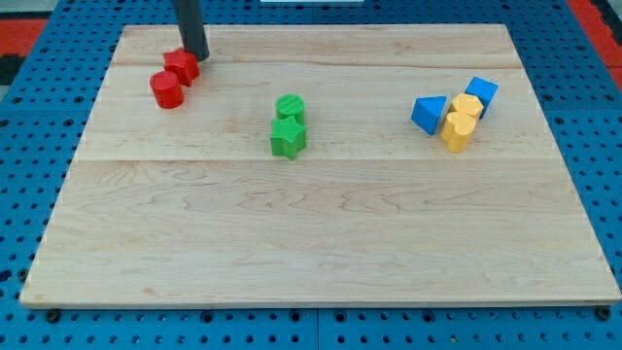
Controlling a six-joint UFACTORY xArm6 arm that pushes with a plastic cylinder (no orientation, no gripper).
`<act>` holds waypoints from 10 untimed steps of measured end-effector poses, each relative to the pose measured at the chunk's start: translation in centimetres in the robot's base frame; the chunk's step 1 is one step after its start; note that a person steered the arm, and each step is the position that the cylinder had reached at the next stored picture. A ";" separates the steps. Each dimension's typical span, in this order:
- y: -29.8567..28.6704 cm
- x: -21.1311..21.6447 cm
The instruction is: Push the red star to the bottom side of the red circle
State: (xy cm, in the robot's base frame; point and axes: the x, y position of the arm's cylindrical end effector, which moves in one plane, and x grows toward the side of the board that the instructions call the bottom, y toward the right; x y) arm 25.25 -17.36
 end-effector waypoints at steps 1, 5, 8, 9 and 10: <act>-0.2 2.9; -4.2 5.2; -1.0 7.1; 0.9 6.8; 4.1 8.1</act>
State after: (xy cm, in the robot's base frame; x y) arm 33.31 -13.25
